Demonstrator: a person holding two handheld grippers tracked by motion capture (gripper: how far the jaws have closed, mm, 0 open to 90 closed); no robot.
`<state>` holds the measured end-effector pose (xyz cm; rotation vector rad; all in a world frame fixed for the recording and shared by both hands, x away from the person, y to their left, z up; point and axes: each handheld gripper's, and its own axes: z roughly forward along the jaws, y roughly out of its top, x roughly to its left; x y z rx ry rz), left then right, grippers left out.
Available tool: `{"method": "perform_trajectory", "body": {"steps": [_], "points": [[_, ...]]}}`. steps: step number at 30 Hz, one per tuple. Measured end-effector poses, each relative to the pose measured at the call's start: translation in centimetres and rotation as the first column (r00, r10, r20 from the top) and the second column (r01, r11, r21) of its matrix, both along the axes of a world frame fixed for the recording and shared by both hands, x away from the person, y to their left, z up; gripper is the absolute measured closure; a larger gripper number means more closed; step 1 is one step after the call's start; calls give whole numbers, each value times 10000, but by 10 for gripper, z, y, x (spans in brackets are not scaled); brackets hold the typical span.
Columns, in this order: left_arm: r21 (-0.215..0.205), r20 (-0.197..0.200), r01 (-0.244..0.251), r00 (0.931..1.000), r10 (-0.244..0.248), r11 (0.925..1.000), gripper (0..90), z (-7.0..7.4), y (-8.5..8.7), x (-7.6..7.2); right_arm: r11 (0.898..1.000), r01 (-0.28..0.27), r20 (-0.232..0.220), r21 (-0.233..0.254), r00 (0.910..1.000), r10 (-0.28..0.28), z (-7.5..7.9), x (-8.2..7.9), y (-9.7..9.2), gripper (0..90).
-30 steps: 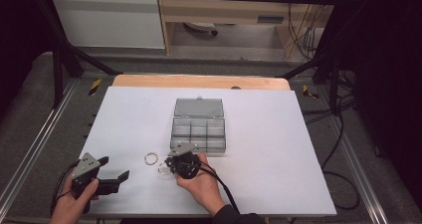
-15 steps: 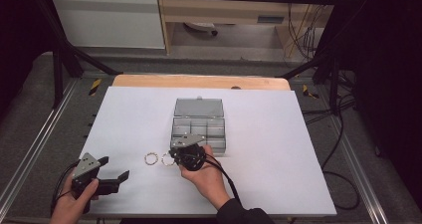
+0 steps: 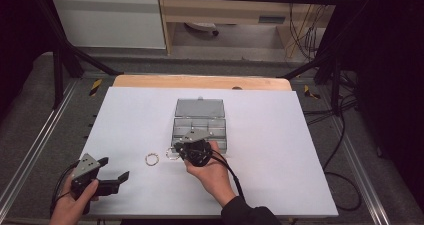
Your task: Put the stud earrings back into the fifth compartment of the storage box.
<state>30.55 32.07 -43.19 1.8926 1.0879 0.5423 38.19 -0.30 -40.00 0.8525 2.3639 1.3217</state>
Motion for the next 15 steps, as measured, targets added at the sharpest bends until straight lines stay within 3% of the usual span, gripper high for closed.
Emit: {"method": "perform_trajectory", "body": {"steps": [8, 15], "points": [[68, -36, 19, 10000, -18, 10000, 72, -1, -1, 0, 9999, 125, 242, 90, 9996, -127, 8, 9, -8, 871], [9, -23, 31, 10000, -31, 10000, 72, 0, -1, 0, 9976, 638, 230, 251, 9977, -644, 11, 20, -21, 871]]}}
